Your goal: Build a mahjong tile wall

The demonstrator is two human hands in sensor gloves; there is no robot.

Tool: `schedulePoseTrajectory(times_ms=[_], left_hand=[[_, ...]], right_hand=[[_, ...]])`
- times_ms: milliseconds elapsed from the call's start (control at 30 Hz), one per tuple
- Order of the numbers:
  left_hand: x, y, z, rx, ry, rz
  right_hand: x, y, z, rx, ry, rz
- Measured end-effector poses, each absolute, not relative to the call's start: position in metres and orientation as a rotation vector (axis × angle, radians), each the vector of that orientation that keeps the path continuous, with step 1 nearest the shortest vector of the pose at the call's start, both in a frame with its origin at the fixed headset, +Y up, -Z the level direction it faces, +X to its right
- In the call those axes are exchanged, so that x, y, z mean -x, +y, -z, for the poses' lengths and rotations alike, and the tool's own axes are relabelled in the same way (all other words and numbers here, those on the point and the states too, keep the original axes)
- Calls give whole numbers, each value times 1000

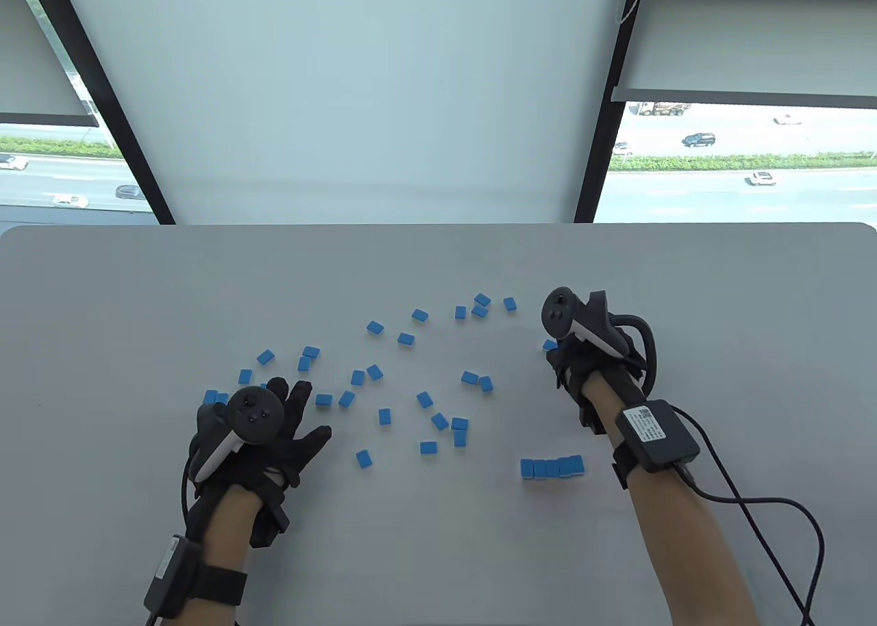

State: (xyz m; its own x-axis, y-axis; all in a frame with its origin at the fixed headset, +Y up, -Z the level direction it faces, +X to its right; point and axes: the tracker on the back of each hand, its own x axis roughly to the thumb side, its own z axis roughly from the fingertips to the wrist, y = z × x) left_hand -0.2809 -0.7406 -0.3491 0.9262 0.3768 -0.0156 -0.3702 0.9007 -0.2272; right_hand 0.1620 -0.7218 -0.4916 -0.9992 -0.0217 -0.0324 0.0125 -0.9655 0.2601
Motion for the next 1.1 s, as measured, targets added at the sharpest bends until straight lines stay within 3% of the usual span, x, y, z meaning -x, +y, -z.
schedulePoseTrajectory(times_ms=[233, 1100], left_hand=[[278, -739, 349, 228, -44, -384], [278, -736, 347, 221, -50, -384]], right_hand=[[-165, -745, 509, -48, -600, 3096], [-154, -748, 503, -36, -494, 3011]])
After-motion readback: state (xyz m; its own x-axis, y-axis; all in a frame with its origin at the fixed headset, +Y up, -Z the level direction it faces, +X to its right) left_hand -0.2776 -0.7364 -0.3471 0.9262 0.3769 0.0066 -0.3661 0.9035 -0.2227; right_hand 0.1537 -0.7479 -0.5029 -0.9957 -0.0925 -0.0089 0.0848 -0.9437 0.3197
